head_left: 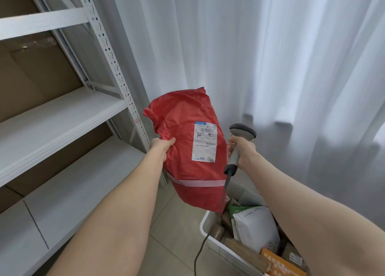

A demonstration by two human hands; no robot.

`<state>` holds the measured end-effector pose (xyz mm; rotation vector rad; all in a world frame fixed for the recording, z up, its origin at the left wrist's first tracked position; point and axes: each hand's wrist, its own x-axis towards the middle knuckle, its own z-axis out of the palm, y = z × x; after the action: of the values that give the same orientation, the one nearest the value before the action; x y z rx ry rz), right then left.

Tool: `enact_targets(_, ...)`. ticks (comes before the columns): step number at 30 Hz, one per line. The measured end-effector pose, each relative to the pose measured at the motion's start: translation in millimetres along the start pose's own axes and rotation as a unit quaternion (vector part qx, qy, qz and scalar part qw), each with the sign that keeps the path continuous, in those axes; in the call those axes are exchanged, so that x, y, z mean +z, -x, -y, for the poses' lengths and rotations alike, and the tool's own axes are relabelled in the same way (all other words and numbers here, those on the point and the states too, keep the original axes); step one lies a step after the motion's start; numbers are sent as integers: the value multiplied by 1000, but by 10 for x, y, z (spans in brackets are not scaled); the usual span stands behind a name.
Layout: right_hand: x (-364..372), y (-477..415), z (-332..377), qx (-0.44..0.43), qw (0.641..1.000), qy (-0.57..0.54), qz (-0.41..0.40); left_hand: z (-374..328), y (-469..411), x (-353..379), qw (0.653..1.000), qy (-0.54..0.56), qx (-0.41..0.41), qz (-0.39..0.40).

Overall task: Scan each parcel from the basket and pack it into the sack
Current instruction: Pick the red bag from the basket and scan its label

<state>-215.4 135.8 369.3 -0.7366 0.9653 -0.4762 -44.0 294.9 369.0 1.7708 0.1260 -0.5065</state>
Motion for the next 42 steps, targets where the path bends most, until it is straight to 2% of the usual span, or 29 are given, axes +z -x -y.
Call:
enact_targets(5,-7,90,-21,-23,993,78,84,105,-53,66,997,-35,18,-69)
enact_targets(12,-18,182,-10,-18,974,170,149,204,-98,90,997,-23,-3,-74)
enact_targets(20,14,276,22,-19,960,234,155,247,-167,-1,994,-50,-9,-94)
enact_targets(25,3,336,57,-7,952,249,178,268,-220,-70,993,-55,-10,-100)
enact_targets(42,248,442,67,-25,946,268,180,271,-292,-259,996,-14,-23,-89)
